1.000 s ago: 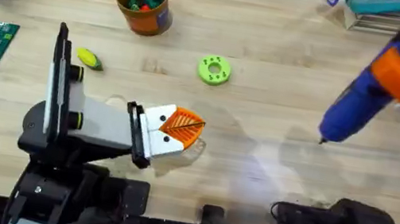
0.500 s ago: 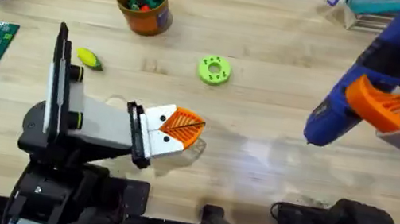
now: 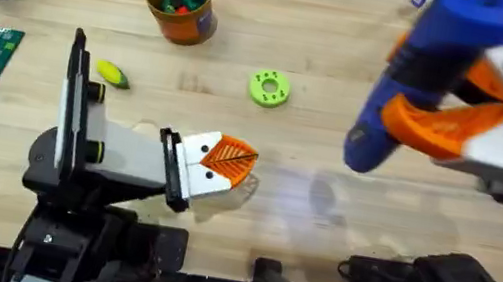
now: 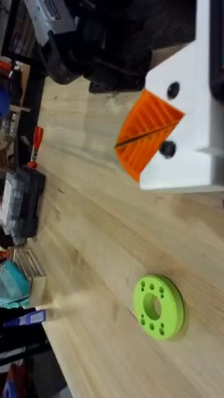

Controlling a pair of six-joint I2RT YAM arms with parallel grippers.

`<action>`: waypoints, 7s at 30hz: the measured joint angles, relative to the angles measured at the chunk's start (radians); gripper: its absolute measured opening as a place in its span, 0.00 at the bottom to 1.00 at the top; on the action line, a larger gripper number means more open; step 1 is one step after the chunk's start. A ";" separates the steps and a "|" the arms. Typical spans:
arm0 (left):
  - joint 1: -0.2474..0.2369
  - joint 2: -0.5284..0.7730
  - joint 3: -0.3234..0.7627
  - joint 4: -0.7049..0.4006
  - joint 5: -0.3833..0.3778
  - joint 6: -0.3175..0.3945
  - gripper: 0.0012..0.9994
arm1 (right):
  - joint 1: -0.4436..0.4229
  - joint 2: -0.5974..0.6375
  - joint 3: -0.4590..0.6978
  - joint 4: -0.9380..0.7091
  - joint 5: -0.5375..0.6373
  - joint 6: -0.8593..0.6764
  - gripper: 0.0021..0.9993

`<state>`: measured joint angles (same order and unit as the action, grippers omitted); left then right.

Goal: Pick up the gripper from the table and insert it into the empty holder that is missing its gripper. Then pick up a screw, insert it into the mounting hole, and use the screwdriver to tighten it. Finally, clean up the table by picking up the vegetable and placing it into the bucket.

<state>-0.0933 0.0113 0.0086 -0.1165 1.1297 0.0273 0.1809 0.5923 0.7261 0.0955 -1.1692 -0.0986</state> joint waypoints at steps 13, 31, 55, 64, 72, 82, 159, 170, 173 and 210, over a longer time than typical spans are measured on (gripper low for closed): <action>0.000 0.000 0.000 0.000 0.000 0.000 0.01 | 0.243 0.231 -0.002 0.343 0.153 0.172 0.02; 0.000 0.000 0.000 0.000 0.000 0.000 0.01 | 0.399 0.420 -0.004 0.685 0.212 0.354 0.02; 0.000 0.000 0.000 0.000 0.000 0.000 0.01 | 0.576 0.655 -0.017 1.034 0.230 0.149 0.02; 0.000 0.000 0.000 0.000 0.000 0.000 0.01 | 0.586 0.670 -0.017 1.034 0.230 0.174 0.02; 0.000 0.000 0.000 0.000 0.000 0.000 0.01 | 0.593 0.722 -0.017 1.033 0.232 0.185 0.02; 0.000 0.000 0.000 0.000 0.000 0.000 0.01 | 0.616 0.722 -0.017 1.034 0.234 0.186 0.02; 0.000 0.001 0.000 0.000 0.000 -0.002 0.01 | 0.603 0.719 -0.014 0.917 0.268 0.132 0.02; 0.000 0.001 0.000 0.000 0.000 -0.008 0.01 | 0.601 0.709 -0.012 0.904 0.273 0.110 0.02; 0.000 0.000 0.000 0.001 -0.007 -0.003 0.01 | 0.601 0.731 -0.022 1.029 0.247 0.110 0.02; 0.000 0.000 0.000 0.005 -0.029 -0.001 0.01 | 0.136 0.929 0.241 -0.127 0.885 -1.003 0.02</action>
<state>-0.0929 0.0109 0.0086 -0.1116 1.1004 0.0265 0.3168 1.5213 0.9676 -0.0311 -0.2843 -1.1014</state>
